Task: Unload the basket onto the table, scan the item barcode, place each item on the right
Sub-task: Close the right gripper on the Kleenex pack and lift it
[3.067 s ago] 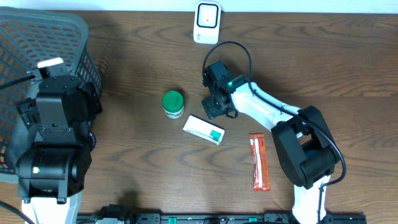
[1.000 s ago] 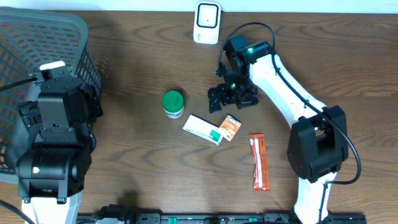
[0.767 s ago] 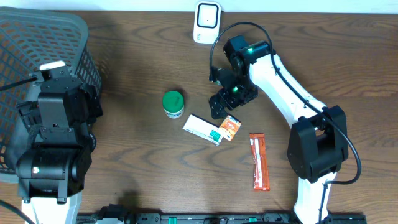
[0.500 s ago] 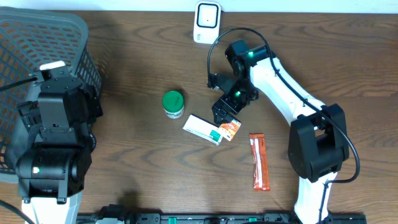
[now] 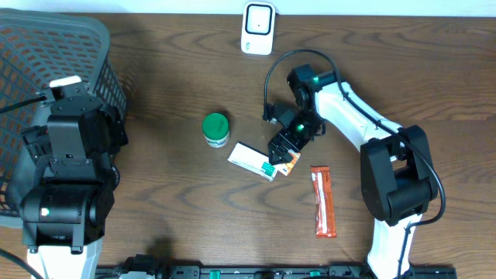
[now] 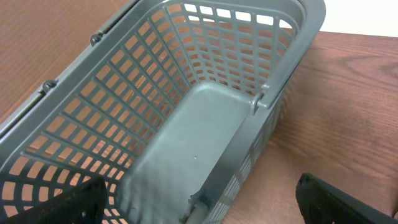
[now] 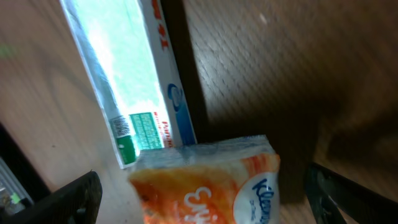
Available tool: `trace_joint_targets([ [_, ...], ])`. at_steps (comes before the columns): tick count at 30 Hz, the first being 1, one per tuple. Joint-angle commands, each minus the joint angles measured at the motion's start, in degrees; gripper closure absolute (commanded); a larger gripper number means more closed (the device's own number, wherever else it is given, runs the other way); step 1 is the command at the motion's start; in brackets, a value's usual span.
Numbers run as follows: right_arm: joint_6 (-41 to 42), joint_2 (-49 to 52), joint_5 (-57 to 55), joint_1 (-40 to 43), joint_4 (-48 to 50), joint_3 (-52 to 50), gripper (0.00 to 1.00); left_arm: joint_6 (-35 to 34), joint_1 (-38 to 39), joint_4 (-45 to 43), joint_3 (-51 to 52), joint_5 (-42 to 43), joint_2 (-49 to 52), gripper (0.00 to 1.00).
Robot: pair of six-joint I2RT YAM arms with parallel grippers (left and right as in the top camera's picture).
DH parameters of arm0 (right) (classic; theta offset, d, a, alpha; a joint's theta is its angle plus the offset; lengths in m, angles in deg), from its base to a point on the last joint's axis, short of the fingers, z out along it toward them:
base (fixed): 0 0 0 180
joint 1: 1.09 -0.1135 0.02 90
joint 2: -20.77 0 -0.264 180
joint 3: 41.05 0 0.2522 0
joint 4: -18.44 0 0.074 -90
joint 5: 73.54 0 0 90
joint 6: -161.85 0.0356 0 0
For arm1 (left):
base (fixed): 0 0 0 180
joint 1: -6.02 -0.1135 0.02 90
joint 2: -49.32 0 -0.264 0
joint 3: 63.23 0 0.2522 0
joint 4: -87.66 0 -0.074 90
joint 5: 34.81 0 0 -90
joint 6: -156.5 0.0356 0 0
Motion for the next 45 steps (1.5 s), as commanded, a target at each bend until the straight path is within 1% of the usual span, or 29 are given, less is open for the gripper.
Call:
trace_joint_targets([
  [1, -1.0, 0.6, 0.0, 0.2, 1.5, -2.3, 0.01, -0.3, -0.3, 0.0, 0.4, -0.5, -0.2, 0.04],
  [13, -0.7, 0.6, -0.2, 0.2, 3.5, -7.2, 0.01, -0.3, -0.3, 0.0, 0.4, -0.5, -0.2, 0.04],
  [15, -0.7, 0.6, -0.3, 0.2, 3.5, -7.2, 0.04, -0.3, -0.3, 0.0, 0.4, -0.5, -0.2, 0.04],
  [17, -0.7, 0.6, -0.5, 0.1, 3.5, -7.2, 0.13, -0.3, -0.3, 0.0, 0.4, -0.5, -0.2, 0.04],
  [18, -0.7, 0.6, -0.7, 0.1, 3.5, -7.2, 0.15, -0.3, -0.3, 0.0, 0.4, -0.5, -0.2, 0.04],
  [22, -0.7, 0.6, -1.3, 0.1, 3.5, -7.2, 0.16, -0.3, -0.3, 0.0, 0.4, -0.5, -0.2, 0.04],
  [23, -0.7, 0.6, -1.3, 0.1, 3.5, -7.2, 0.17, -0.3, -0.3, 0.0, 0.4, -0.5, -0.2, 0.04],
  [28, -0.7, 0.6, -1.4, 0.1, 3.5, -7.2, 0.32, -0.3, -0.3, 0.0, 0.4, -0.5, -0.2, 0.04],
  [32, -0.4, 0.6, -1.7, 0.1, 3.5, -7.2, 0.32, -0.3, -0.3, 0.0, 0.4, -0.5, -0.2, 0.04],
  [34, 1.1, 0.6, -1.7, 0.1, 3.7, -7.2, 0.31, -0.3, -0.3, 0.0, 0.4, -0.5, -0.2, 0.04],
  [36, 3.8, 0.6, -1.7, 0.1, 4.0, -7.1, 0.28, -0.3, -0.3, 0.0, 0.4, -0.5, -0.2, 0.04],
  [41, 10.8, 0.6, -1.4, 0.0, 3.9, -6.4, 0.28, -0.3, -0.3, 0.0, 0.4, -0.5, -0.2, 0.04],
  [43, 13.8, 0.6, 0.0, 0.0, 2.8, -5.5, 0.29, -0.3, -0.3, 0.0, 0.4, -0.5, -0.2, 0.04],
  [45, 15.9, 0.6, 1.5, 0.0, 1.6, -4.7, 0.34, -0.3, -0.3, 0.0, 0.4, -0.5, -0.2, 0.04],
])
